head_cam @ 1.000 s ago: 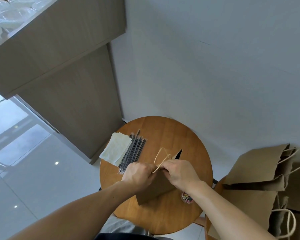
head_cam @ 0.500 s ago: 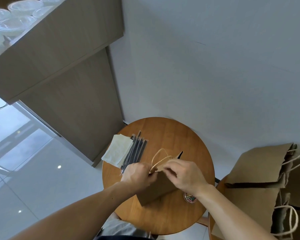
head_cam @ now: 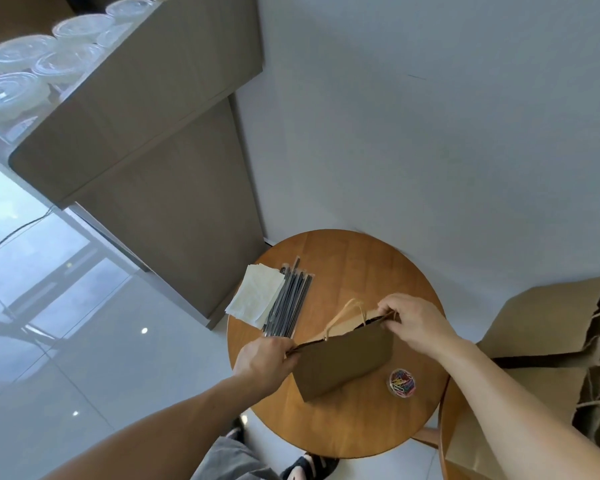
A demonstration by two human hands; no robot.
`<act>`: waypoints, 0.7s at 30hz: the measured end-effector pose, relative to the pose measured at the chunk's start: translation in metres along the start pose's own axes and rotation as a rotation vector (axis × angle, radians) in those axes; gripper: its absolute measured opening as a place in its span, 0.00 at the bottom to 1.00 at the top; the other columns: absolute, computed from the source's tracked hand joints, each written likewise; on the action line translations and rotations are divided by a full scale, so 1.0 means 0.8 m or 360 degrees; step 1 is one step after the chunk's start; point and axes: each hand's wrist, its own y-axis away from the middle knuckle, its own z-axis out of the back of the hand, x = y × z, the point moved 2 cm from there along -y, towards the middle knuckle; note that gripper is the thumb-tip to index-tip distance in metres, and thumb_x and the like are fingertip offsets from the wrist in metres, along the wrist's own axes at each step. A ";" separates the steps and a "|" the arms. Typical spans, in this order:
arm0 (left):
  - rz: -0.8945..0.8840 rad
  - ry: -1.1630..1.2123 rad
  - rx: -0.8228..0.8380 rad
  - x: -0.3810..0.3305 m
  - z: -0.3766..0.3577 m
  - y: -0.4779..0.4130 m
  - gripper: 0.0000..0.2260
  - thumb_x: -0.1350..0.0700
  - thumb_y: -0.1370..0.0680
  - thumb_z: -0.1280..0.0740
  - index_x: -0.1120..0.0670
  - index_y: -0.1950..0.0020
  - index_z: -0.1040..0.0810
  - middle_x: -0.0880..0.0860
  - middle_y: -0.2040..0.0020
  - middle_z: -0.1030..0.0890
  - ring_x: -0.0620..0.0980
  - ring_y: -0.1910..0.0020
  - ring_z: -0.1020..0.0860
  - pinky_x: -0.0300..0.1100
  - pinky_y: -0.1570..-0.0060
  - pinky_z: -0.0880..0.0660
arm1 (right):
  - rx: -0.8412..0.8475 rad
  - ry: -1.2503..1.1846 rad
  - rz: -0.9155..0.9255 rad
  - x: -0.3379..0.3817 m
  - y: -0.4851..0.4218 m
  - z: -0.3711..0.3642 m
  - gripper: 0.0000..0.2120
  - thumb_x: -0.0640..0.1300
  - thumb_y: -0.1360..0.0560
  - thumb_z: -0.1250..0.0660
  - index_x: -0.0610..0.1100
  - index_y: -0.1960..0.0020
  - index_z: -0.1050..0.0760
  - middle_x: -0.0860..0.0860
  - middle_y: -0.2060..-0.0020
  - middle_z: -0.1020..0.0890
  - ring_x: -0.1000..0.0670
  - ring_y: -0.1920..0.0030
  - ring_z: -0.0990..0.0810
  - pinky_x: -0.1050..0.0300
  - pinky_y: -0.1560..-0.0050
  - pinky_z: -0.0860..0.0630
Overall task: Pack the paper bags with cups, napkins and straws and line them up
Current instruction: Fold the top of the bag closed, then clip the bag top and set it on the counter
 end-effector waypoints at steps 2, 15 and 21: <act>-0.0015 0.0014 -0.0012 0.003 0.004 0.001 0.12 0.45 0.18 0.40 0.46 0.46 0.19 0.40 0.65 0.26 0.41 0.65 0.27 0.34 0.69 0.33 | -0.0059 -0.0056 -0.0062 0.003 0.004 0.003 0.12 0.44 0.25 0.28 0.61 0.59 0.26 0.63 0.58 0.20 0.59 0.55 0.20 0.66 0.57 0.29; 0.0098 0.1086 -0.0394 0.072 0.139 0.079 0.06 0.49 0.20 0.33 0.45 0.56 0.19 0.40 0.64 0.19 0.40 0.62 0.21 0.25 0.67 0.30 | -0.0651 -0.1306 -0.0316 0.153 0.014 0.032 0.04 0.38 0.26 0.27 0.43 0.52 0.21 0.46 0.68 0.16 0.46 0.67 0.16 0.57 0.68 0.20; 0.0001 0.1363 -0.0793 0.152 0.235 0.162 0.07 0.51 0.21 0.30 0.44 0.60 0.17 0.44 0.61 0.15 0.40 0.61 0.19 0.28 0.65 0.28 | -0.0818 -0.1495 -0.0078 0.309 0.003 0.054 0.05 0.36 0.25 0.28 0.40 0.51 0.23 0.46 0.68 0.16 0.48 0.68 0.16 0.60 0.68 0.20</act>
